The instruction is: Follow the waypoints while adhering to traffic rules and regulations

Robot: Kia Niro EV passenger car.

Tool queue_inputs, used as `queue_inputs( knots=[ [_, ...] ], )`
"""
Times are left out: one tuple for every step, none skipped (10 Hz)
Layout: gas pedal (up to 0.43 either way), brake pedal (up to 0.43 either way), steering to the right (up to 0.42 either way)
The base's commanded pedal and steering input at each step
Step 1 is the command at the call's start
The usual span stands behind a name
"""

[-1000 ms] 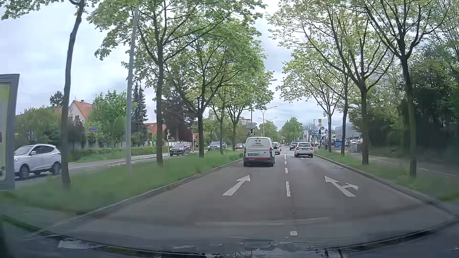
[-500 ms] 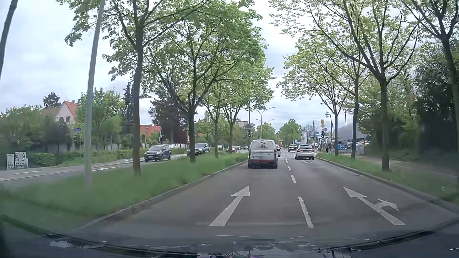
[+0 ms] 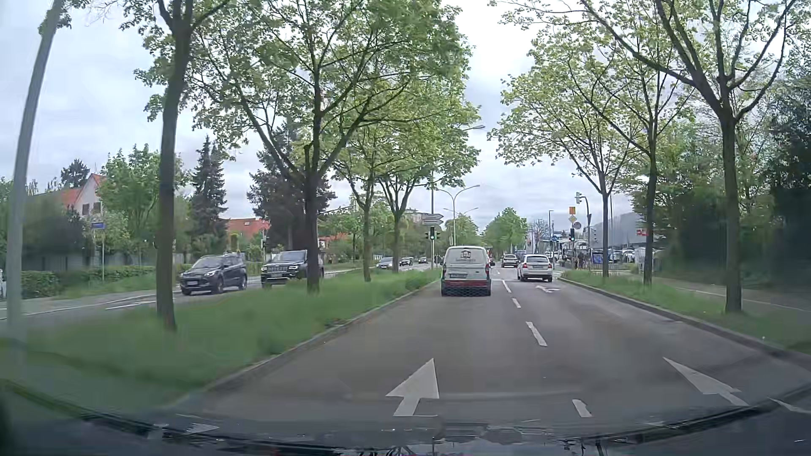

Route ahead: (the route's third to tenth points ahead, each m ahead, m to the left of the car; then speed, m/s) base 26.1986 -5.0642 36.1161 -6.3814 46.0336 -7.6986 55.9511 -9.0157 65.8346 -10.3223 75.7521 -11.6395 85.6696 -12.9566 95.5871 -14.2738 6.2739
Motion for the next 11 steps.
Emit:
queue_inputs(
  knots=[
    [0.209, 0.000, 0.033],
    [0.209, 0.000, 0.034],
    [0.220, 0.000, 0.035],
    [0.220, 0.000, 0.037],
    [0.220, 0.000, 0.037],
    [0.220, 0.000, 0.037],
    [0.220, 0.000, 0.037],
    [0.220, 0.000, 0.037],
    [0.220, 0.000, 0.037],
    [0.220, 0.000, 0.038],
    [0.220, 0.000, 0.037]
  ],
)
